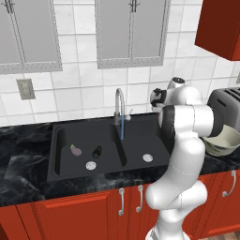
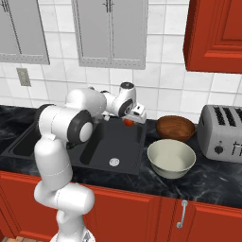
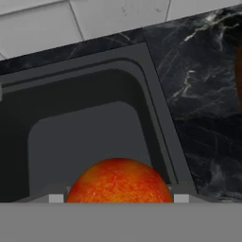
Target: Pick the eggplants from the sink and place them in one bowl. Place the apple in the other bowl. Then turn off the sink faucet.
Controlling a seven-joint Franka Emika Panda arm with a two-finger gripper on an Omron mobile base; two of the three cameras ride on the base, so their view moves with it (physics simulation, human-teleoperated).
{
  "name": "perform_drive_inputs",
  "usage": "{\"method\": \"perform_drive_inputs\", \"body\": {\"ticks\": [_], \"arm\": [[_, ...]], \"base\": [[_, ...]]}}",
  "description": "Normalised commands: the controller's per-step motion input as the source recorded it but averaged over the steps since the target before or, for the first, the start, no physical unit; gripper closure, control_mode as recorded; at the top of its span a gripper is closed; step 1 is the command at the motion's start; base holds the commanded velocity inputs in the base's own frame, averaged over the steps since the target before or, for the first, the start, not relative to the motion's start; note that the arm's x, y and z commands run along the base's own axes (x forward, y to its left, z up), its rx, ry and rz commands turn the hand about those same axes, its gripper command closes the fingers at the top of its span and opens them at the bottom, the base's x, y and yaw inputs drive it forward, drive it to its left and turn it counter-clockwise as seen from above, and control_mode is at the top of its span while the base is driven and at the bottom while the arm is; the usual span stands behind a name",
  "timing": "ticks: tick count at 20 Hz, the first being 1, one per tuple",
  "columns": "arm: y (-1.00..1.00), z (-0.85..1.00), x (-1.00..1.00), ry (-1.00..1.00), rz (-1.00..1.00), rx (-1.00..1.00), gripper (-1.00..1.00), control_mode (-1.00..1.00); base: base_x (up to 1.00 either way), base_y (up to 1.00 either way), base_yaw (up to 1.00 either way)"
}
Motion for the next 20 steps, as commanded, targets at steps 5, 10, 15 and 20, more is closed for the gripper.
{"method": "perform_drive_inputs", "body": {"ticks": [5,10,15,20], "arm": [[-0.29,0.00,0.00,-0.04,-0.07,0.02,1.00,-1.00],[-0.26,0.00,0.00,-0.03,-0.07,0.01,1.00,-1.00],[-0.18,0.13,0.00,-0.01,-0.08,0.01,1.00,-1.00],[-0.15,0.24,0.00,0.00,-0.08,0.00,1.00,-1.00]], "base": [[0.00,0.00,0.00],[0.00,0.00,0.00],[0.00,0.00,0.00],[0.00,0.00,0.00]]}}
